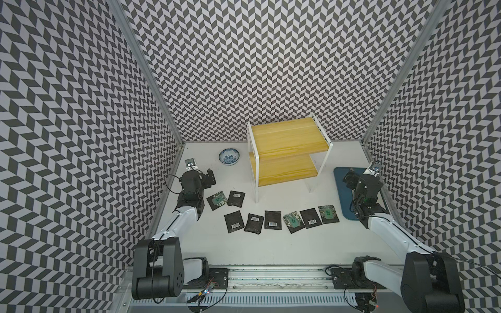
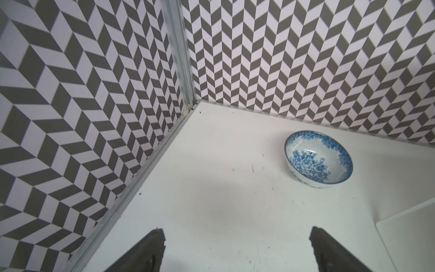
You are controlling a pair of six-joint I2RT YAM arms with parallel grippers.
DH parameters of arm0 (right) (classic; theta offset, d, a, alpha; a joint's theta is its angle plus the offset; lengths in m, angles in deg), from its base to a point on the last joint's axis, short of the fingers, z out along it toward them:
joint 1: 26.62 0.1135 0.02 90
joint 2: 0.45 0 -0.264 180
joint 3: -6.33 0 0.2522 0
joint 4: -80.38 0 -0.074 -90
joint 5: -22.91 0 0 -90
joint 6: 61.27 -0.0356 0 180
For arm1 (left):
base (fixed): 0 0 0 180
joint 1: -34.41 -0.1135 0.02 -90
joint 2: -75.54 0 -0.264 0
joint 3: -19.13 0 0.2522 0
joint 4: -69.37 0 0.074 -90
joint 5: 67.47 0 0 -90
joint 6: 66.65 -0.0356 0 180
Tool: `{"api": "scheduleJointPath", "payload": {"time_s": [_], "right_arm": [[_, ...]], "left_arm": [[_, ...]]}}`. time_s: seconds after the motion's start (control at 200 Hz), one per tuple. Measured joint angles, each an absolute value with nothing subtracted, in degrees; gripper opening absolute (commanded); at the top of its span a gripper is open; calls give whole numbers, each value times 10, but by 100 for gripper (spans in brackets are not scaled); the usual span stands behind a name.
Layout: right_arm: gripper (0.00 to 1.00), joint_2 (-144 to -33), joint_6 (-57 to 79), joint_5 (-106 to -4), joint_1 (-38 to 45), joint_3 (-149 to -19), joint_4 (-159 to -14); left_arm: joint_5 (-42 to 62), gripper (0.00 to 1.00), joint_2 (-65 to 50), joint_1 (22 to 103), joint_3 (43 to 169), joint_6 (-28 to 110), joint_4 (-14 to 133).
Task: Remove the tea bags from the shelf
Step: Reset both arms
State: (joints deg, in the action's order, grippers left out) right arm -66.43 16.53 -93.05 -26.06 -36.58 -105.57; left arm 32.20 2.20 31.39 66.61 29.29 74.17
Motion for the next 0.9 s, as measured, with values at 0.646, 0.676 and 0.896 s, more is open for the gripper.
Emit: {"api": "scheduleJointPath", "payload": {"time_s": [0.646, 0.676, 0.896], "right_arm": [[100, -784, 207, -844, -263, -199, -1427], [100, -795, 210, -838, -263, -190, -1449], [100, -887, 245, -815, -241, -183, -1558]], "left_arm": [[300, 99, -66, 349, 533, 244, 1040], [295, 99, -70, 351, 527, 244, 1057], [264, 100, -139, 360, 484, 232, 1189]]}}
